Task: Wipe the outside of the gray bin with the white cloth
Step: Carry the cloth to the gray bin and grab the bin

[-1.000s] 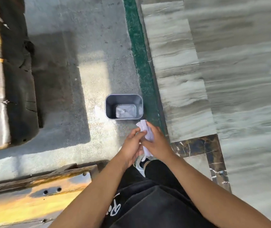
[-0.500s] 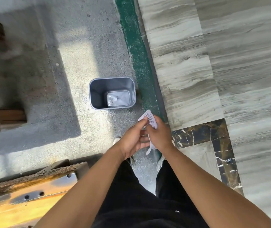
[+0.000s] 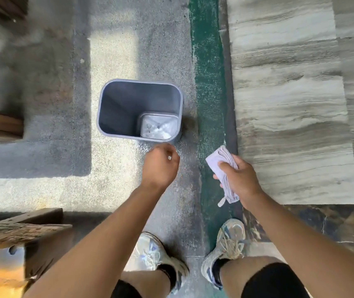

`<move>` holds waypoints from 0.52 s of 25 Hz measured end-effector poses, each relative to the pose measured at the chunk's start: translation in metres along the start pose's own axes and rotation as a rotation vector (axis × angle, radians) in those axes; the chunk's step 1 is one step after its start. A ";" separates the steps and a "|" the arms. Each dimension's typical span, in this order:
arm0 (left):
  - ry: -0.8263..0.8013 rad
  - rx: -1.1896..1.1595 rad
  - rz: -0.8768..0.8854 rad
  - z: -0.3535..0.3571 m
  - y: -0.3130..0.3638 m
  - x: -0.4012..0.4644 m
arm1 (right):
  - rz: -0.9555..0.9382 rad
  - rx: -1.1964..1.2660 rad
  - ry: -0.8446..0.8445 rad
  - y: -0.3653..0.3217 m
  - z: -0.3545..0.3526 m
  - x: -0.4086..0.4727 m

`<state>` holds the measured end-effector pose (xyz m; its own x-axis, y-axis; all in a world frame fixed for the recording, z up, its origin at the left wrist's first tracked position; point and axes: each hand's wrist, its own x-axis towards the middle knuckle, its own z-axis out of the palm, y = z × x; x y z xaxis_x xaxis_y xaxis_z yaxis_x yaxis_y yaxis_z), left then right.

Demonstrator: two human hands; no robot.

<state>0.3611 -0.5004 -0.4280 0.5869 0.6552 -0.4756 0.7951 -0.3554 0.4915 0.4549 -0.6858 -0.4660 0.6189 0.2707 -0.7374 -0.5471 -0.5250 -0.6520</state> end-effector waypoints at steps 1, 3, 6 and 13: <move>0.099 0.120 0.126 0.011 -0.009 0.022 | -0.044 -0.013 -0.013 0.009 0.004 0.022; 0.239 0.357 0.327 0.032 -0.024 0.065 | -0.122 -0.015 -0.034 0.024 0.018 0.063; 0.299 0.514 0.477 0.061 -0.051 0.113 | -0.252 -0.009 -0.097 0.034 0.044 0.115; 0.440 0.406 0.768 0.068 -0.073 0.146 | -0.619 0.074 -0.125 0.027 0.084 0.192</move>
<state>0.3995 -0.4241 -0.5831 0.9235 0.3105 0.2252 0.2606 -0.9387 0.2256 0.5121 -0.5797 -0.6401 0.7648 0.6008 -0.2324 -0.1498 -0.1850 -0.9713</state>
